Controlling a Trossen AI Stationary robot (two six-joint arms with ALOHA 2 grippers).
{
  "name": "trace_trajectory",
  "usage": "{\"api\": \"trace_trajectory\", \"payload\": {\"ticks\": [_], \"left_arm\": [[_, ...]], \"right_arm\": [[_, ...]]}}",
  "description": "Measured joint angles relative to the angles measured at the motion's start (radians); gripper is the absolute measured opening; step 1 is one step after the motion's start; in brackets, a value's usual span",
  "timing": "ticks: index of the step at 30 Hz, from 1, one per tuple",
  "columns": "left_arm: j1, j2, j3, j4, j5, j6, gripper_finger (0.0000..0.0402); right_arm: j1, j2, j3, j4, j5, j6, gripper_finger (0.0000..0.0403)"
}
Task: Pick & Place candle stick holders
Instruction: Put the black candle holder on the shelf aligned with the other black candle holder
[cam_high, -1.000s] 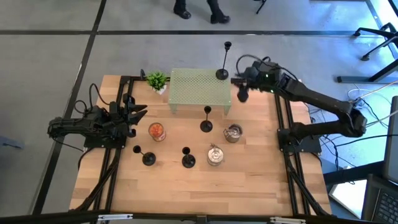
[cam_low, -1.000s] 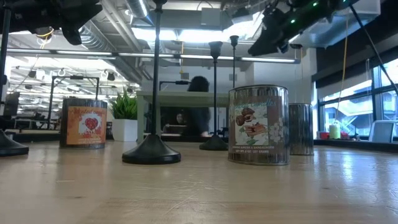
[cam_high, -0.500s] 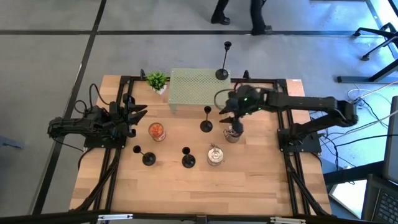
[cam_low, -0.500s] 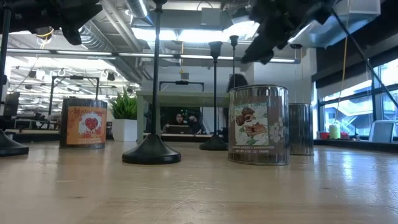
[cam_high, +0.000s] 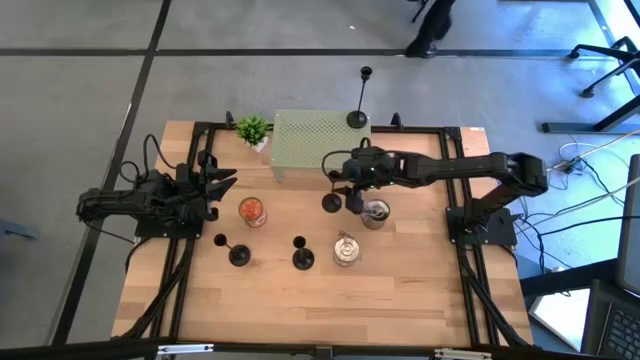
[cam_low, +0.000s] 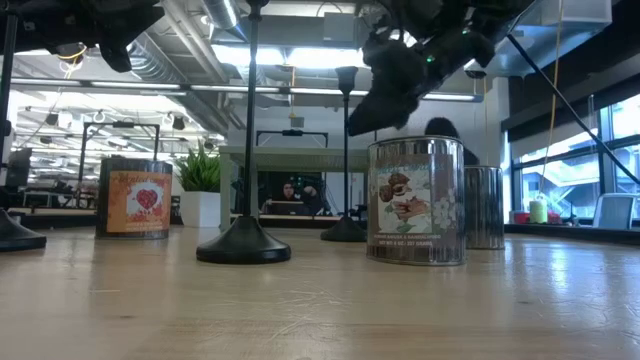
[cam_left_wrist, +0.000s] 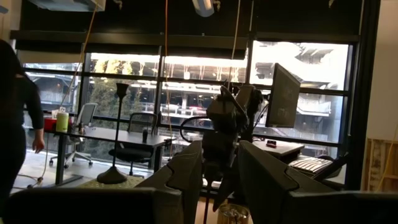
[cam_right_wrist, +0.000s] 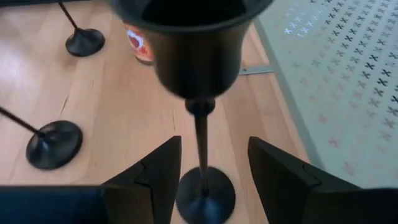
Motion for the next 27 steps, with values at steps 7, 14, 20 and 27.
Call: {"api": "trace_trajectory", "payload": {"ticks": [7,14,20,27], "left_arm": [[0.000,0.000,0.000,0.000,0.000,-0.016,0.0102],[0.000,0.000,0.000,0.000,0.000,-0.024,0.0102],[0.000,0.000,0.000,0.000,0.000,-0.025,0.0102],[0.000,0.000,0.000,0.000,0.000,-0.027,0.0102]], "right_arm": [[0.000,0.030,0.000,0.045,0.000,0.003,0.0157],[0.000,0.029,0.000,0.043,0.000,0.003,0.0037],[0.018,0.000,0.000,0.043,-0.008,0.043,0.0013],[0.038,-0.112,0.000,0.061,-0.001,0.083,0.0013]]}}
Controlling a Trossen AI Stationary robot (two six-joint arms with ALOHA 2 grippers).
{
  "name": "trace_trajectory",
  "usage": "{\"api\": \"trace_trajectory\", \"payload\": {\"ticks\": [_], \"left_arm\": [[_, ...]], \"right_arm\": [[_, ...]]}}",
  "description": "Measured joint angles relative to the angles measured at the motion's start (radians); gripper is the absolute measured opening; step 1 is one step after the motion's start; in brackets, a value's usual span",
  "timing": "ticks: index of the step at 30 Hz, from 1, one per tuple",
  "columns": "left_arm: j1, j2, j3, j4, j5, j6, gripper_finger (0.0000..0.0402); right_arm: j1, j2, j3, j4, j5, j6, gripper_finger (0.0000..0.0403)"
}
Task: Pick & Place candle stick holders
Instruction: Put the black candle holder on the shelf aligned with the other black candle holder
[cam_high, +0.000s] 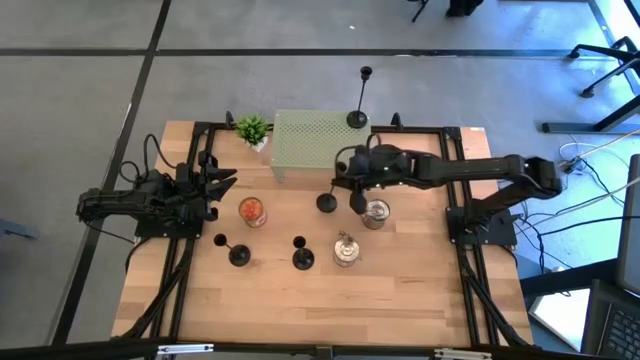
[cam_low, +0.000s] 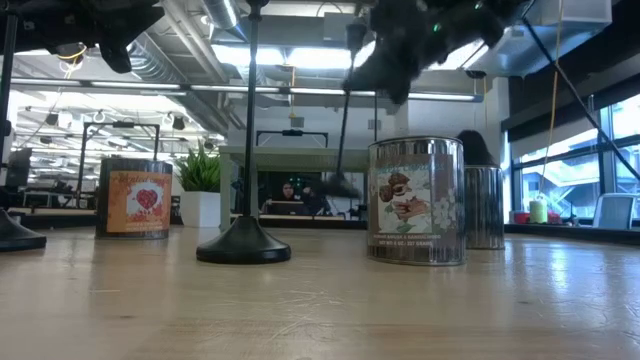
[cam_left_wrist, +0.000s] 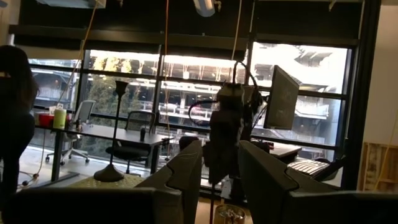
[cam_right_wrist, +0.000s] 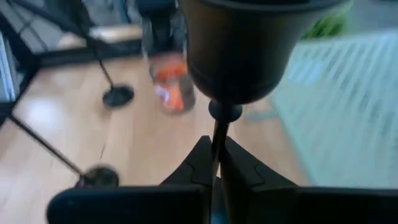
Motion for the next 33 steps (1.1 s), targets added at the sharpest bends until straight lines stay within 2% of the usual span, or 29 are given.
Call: {"api": "trace_trajectory", "payload": {"ticks": [6,13,16,19,27,30,33], "left_arm": [[0.000,0.000,0.000,0.000,0.000,-0.001,0.0102],[0.000,0.000,0.000,0.000,0.000,0.000,0.0102],[0.000,0.000,0.000,0.000,-0.001,0.000,0.0102],[0.000,0.000,0.000,0.000,-0.002,0.000,0.0102],[0.000,0.000,0.000,0.001,-0.009,0.000,0.0102],[0.000,0.000,0.000,0.001,-0.009,0.000,0.0102],[0.000,0.000,0.000,0.001,-0.009,0.000,0.0102]], "right_arm": [[-0.004,-0.129,0.001,0.059,0.165,-0.005,0.0013],[-0.025,-0.216,0.001,0.131,0.157,-0.038,0.0013],[-0.050,-0.219,0.001,0.179,0.282,-0.104,0.0013],[-0.091,-0.192,0.001,0.245,0.368,-0.146,0.0013],[-0.191,-0.051,0.001,0.359,0.343,-0.127,0.0013],[-0.198,-0.002,0.003,0.392,0.413,-0.129,0.0013],[-0.209,0.038,0.046,0.331,0.464,-0.130,0.0013]]}}
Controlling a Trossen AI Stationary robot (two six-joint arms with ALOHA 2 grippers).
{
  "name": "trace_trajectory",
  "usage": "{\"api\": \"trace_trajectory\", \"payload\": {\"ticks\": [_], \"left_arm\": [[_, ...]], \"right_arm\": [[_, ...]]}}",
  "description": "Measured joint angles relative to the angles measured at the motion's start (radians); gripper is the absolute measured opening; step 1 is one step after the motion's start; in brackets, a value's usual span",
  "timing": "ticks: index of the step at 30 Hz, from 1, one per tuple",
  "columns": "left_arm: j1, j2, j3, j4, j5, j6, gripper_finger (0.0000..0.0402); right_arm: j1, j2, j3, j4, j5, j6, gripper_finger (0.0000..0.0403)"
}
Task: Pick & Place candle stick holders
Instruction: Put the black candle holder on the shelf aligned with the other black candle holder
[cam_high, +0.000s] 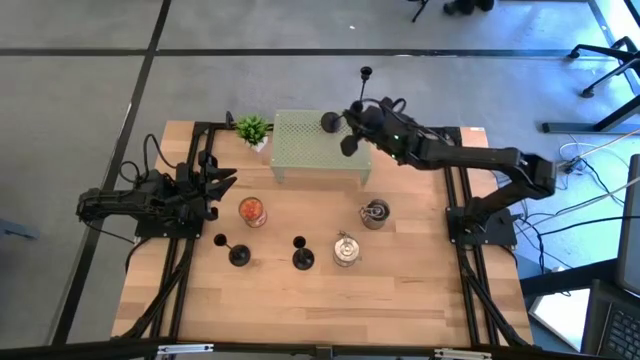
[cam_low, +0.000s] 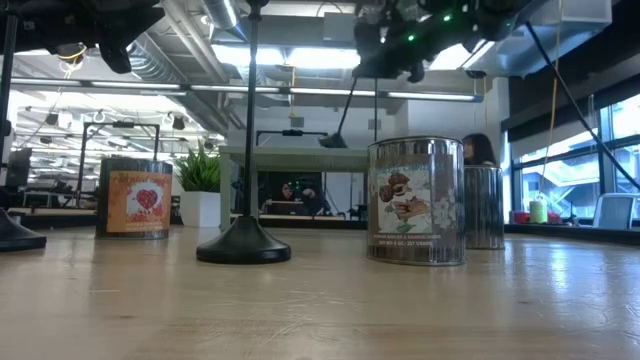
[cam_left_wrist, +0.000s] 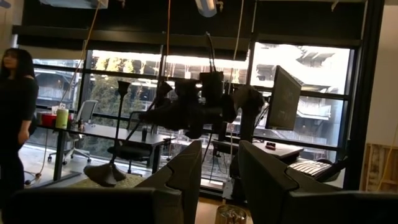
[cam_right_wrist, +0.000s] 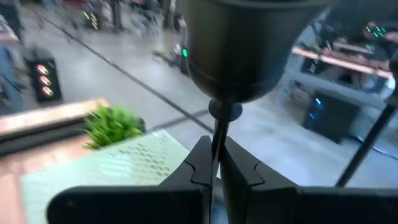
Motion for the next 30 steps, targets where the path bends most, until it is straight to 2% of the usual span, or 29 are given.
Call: {"api": "trace_trajectory", "payload": {"ticks": [5,9,21,30], "left_arm": [[0.000,0.000,0.000,0.000,0.000,0.002,0.0102],[0.000,0.000,0.000,0.000,0.000,0.002,0.0102],[0.000,0.000,0.000,-0.001,0.000,0.002,0.0102],[0.000,0.000,0.000,-0.001,0.001,0.002,0.0102]], "right_arm": [[-0.024,0.059,0.150,-0.237,0.003,0.025,0.0013],[-0.035,0.096,0.238,-0.346,-0.004,0.047,0.0013],[-0.036,0.107,0.254,-0.365,-0.004,0.047,0.0014],[-0.036,0.108,0.254,-0.378,-0.004,0.013,0.0081]]}}
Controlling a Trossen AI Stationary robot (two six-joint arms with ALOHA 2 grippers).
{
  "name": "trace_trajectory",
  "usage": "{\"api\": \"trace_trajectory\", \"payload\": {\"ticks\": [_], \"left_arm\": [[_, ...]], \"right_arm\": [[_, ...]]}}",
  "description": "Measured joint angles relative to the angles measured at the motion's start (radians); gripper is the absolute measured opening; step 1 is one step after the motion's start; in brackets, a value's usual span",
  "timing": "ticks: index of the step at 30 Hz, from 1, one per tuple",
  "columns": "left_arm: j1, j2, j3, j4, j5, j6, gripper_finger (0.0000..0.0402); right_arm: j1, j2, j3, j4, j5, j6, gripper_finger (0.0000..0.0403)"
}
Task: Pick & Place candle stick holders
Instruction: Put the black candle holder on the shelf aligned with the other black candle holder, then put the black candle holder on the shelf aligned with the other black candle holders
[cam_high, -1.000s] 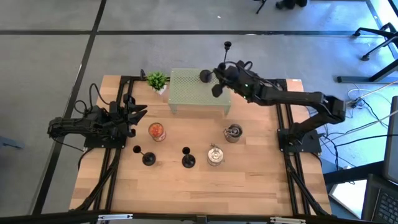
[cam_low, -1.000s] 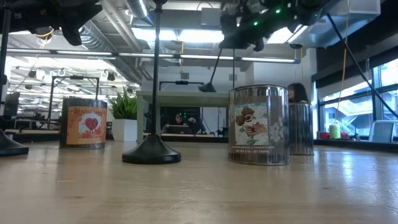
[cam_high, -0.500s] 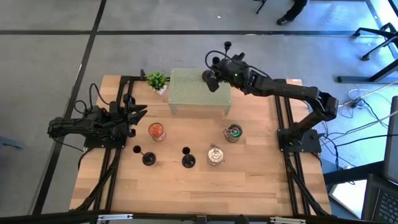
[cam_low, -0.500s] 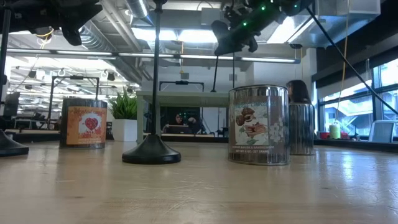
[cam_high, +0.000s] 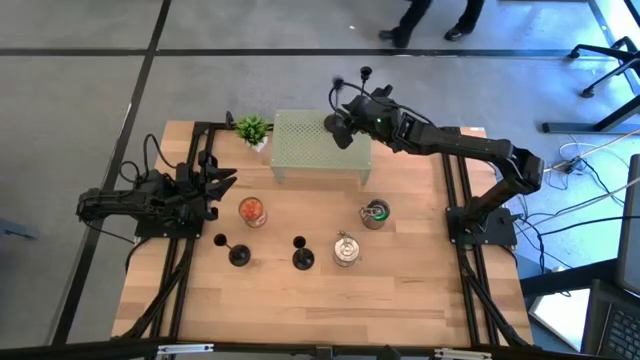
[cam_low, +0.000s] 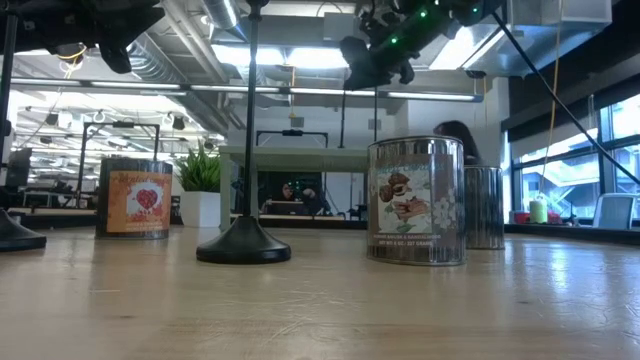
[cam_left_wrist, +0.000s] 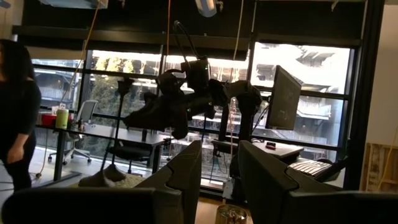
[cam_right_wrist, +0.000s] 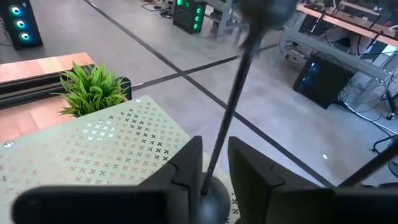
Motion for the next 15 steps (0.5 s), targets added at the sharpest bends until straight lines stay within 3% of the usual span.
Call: {"api": "trace_trajectory", "payload": {"ticks": [15], "left_arm": [[0.000,0.000,0.000,-0.001,0.000,0.000,0.0102]], "right_arm": [[0.006,0.000,0.000,0.003,0.001,-0.042,0.0135]]}}
